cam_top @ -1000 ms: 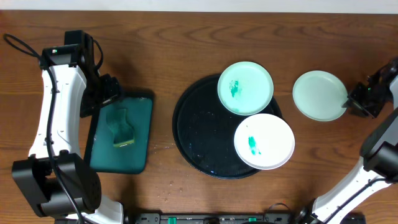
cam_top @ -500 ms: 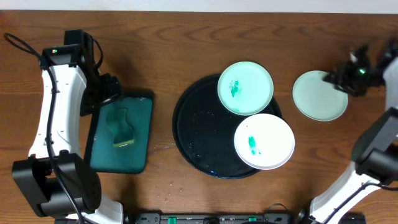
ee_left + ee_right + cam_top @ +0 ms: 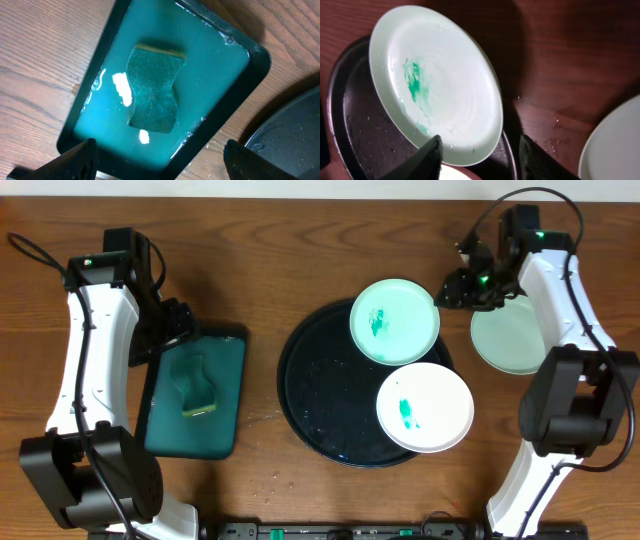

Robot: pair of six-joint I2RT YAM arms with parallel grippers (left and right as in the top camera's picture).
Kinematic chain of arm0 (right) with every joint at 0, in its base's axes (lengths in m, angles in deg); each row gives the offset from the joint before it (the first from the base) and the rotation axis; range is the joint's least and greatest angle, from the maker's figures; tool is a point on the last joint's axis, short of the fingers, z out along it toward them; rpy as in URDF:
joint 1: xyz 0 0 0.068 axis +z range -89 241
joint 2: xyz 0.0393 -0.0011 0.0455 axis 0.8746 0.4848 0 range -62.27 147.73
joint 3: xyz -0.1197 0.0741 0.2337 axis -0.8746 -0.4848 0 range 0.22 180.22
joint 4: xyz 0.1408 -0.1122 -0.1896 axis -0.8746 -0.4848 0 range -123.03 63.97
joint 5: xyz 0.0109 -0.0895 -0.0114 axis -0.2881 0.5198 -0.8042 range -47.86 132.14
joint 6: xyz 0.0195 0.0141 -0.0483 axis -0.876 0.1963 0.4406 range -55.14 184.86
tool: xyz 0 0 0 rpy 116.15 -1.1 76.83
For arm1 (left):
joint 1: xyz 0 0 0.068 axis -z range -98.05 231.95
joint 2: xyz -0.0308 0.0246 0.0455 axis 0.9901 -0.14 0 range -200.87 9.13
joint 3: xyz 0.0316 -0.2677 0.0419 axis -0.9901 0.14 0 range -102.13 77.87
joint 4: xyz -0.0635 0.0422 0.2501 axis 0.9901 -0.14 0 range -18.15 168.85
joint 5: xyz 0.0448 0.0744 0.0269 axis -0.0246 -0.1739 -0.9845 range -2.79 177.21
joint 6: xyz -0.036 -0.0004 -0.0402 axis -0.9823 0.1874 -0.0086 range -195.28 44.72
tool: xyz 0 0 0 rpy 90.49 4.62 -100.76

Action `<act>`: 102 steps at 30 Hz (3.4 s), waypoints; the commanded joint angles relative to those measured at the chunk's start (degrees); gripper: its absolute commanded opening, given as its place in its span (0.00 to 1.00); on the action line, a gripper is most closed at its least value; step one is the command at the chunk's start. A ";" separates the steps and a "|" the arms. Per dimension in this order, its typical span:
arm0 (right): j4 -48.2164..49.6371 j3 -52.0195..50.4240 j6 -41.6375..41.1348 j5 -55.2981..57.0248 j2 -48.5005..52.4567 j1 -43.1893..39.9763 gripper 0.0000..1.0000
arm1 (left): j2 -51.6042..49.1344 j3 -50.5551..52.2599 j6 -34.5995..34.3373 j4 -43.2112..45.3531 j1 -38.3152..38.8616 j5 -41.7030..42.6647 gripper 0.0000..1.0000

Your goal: Clean dirty plates on tray and stack at the side

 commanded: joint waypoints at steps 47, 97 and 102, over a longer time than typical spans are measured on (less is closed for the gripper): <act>3.19 -44.44 -26.93 13.16 -25.97 1.90 0.14 | -0.35 1.31 1.40 0.74 0.02 -0.28 0.80; 25.46 -50.47 -26.73 9.35 -26.34 17.25 0.02 | -0.37 4.98 1.40 4.00 0.09 -0.26 0.43; 26.95 -50.49 -26.71 9.33 -26.23 17.31 0.01 | -0.37 12.61 1.44 10.40 0.09 -0.24 0.30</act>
